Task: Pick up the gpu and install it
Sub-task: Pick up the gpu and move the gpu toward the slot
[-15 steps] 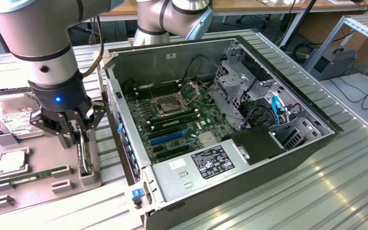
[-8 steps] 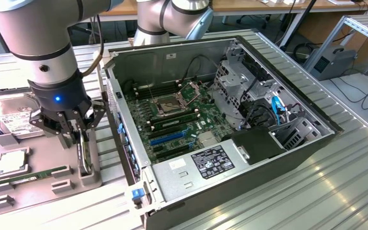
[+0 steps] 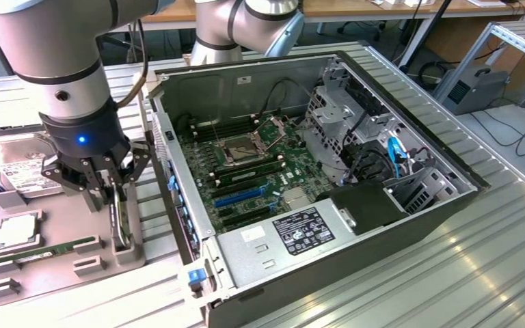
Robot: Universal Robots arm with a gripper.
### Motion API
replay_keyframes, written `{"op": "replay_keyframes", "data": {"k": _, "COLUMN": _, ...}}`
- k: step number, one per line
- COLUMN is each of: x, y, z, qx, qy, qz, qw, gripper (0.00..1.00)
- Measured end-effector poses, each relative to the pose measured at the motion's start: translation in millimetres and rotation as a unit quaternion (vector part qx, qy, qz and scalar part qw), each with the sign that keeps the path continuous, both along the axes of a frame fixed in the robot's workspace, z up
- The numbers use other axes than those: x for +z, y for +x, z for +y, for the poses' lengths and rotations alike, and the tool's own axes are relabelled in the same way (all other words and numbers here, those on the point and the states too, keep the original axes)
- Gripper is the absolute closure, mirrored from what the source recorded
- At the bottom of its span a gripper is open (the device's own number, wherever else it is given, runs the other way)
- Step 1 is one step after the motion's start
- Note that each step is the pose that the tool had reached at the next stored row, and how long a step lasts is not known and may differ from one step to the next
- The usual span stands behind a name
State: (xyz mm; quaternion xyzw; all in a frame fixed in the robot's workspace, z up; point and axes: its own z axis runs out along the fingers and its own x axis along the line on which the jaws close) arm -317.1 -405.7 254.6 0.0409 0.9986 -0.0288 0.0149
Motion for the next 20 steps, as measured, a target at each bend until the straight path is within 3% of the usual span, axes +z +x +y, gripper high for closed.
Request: {"op": "replay_keyframes", "data": {"k": 20, "x": 4.0, "y": 0.0, "z": 0.0, "qx": 0.0, "qy": 0.0, "qz": 0.0, "qw": 1.0, "gripper": 0.73}}
